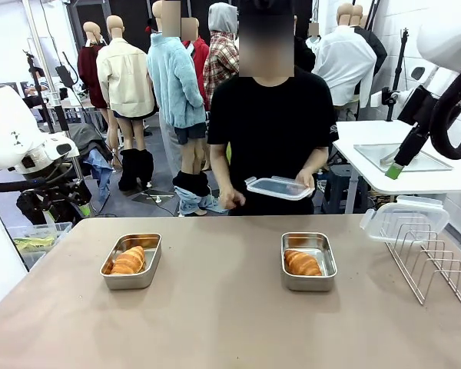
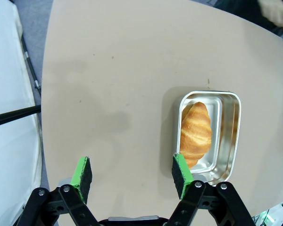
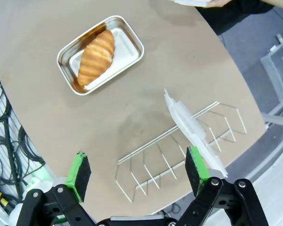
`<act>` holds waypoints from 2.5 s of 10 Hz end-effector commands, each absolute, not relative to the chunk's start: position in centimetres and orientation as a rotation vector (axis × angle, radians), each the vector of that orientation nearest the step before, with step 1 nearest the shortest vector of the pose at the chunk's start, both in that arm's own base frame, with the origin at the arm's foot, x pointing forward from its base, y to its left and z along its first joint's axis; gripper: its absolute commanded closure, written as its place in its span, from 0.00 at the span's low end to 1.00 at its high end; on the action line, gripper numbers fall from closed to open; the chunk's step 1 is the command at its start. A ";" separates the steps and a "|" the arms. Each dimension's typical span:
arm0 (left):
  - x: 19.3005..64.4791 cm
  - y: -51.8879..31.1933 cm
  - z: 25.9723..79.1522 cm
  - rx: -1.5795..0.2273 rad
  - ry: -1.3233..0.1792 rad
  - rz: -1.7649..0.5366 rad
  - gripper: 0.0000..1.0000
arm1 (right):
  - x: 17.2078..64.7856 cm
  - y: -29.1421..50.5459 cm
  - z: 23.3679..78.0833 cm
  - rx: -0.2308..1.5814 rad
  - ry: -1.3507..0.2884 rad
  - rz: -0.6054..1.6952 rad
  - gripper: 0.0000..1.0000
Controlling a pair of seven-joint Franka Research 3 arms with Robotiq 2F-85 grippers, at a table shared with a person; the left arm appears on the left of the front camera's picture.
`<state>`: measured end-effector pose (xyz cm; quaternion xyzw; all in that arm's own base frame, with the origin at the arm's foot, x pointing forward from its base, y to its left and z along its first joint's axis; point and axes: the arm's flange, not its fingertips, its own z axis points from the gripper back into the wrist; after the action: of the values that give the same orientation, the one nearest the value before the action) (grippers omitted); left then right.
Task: Place the bread in airtight containers.
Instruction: Pick up one Airtight Container lid and hand it to the human.
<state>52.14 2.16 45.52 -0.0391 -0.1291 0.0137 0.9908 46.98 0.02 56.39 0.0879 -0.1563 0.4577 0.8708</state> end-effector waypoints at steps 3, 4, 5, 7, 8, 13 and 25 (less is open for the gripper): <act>52.1 2.2 45.7 -0.077 -0.263 0.029 0.12 | 47.0 0.0 56.5 0.177 -0.327 0.955 0.00; 52.1 2.2 45.7 -0.077 -0.263 0.029 0.12 | 47.0 0.0 56.5 0.177 -0.327 0.955 0.00; 52.1 2.2 45.7 -0.077 -0.263 0.029 0.12 | 47.0 0.0 56.5 0.177 -0.327 0.955 0.00; 52.1 2.2 45.7 -0.077 -0.263 0.029 0.12 | 47.0 0.0 56.5 0.177 -0.327 0.955 0.00; 52.1 2.2 45.7 -0.077 -0.263 0.029 0.12 | 47.0 0.0 56.5 0.177 -0.327 0.955 0.00; 52.1 2.2 45.7 -0.077 -0.263 0.029 0.12 | 47.0 0.0 56.5 0.177 -0.327 0.955 0.00; 52.1 2.2 45.7 -0.077 -0.263 0.029 0.12 | 47.0 0.0 56.5 0.177 -0.327 0.955 0.00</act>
<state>52.14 2.16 45.52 -0.0391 -0.1291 0.0137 0.9908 46.98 0.01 56.39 0.0879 -0.1563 0.4577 0.8708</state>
